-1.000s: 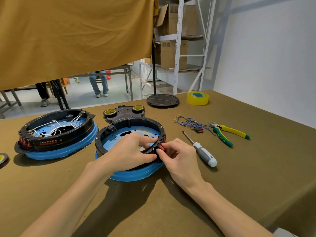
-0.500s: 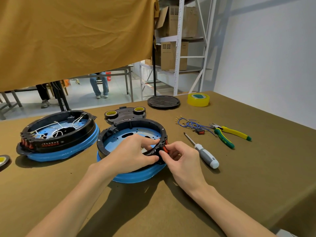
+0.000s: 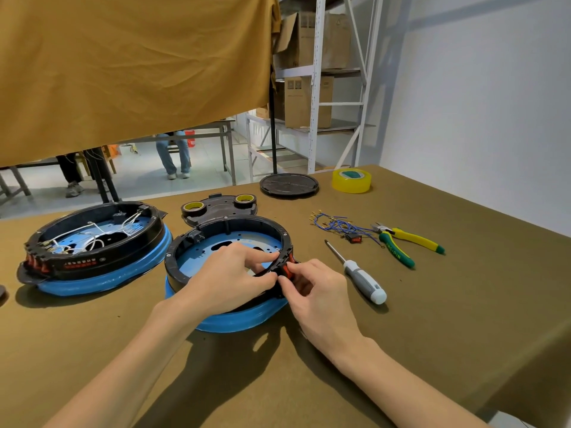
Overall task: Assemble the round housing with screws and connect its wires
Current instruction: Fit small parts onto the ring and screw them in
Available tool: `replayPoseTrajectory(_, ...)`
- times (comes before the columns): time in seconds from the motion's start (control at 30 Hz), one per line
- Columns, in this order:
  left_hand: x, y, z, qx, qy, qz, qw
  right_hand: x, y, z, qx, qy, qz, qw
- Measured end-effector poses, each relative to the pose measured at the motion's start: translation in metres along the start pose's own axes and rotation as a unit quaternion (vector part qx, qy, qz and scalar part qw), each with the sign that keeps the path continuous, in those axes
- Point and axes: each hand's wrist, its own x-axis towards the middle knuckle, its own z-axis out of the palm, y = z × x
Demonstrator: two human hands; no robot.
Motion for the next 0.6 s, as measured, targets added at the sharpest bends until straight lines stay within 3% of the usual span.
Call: replayPoseTrajectory(0.6, 0.002, 0.0012, 0.0045, 0.005, 0.032, 0.018, 0.999, -0.0019, -0.0001, 0.0033, 0.05, -0.018, 0.051, 0.997)
